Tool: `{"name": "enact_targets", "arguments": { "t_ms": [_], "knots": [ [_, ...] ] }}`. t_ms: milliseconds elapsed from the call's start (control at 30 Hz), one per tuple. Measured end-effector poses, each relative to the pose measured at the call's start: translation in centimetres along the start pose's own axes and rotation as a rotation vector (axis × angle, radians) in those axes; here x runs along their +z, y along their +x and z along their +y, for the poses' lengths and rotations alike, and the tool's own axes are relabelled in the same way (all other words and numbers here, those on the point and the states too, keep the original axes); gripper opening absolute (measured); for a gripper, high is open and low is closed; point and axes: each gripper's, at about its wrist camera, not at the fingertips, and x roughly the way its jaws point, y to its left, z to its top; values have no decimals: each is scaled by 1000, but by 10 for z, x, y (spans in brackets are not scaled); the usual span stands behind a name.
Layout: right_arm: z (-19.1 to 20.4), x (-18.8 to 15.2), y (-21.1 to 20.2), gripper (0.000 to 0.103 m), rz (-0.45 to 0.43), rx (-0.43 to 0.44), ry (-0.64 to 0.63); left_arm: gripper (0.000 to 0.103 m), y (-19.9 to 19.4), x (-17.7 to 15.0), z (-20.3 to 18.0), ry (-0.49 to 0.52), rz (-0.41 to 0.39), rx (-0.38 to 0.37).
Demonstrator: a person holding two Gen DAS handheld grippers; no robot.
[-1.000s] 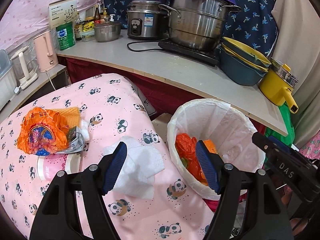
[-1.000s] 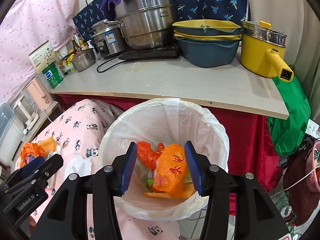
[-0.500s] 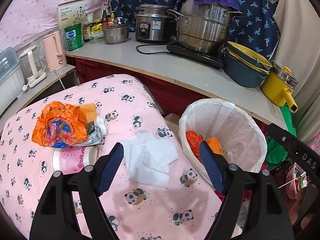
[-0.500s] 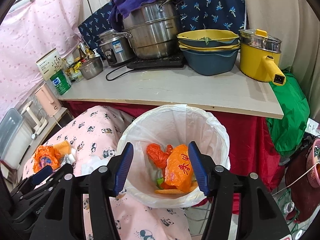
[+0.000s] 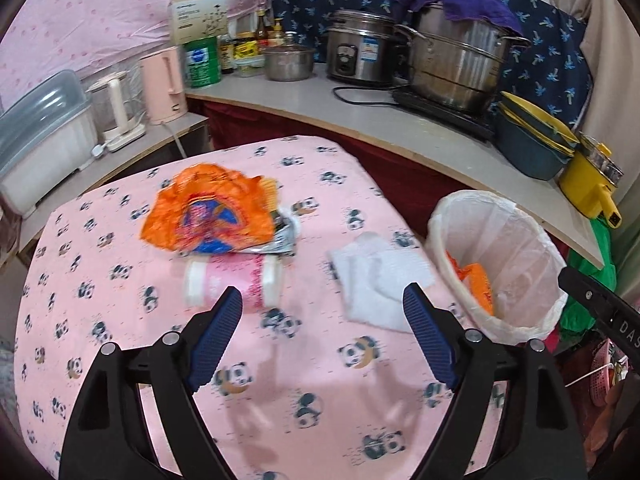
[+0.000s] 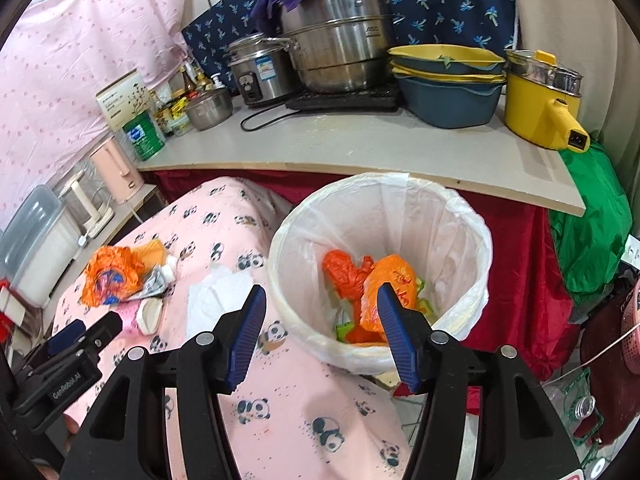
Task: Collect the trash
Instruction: 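Move both open tools back over the table trash, then grasp the orange snack wrapper with the left tool while the right tool grasps the white tissue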
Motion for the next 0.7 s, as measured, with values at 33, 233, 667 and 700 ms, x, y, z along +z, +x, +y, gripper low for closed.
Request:
{"name": "enact_targets", "arguments": {
  "t_ms": [33, 233, 667, 700],
  "knots": [
    [4, -2, 1, 56, 7, 5, -6, 79, 0, -1, 5, -8, 2, 10],
    [31, -14, 10, 56, 47, 49, -51, 79, -4, -8, 36, -38, 4, 70],
    [99, -35, 59, 56, 140, 121, -140, 84, -2, -23, 104, -146, 37, 157],
    [102, -35, 64, 56, 143, 120, -144, 84, -1, -23, 106, -151, 39, 160]
  ]
}}
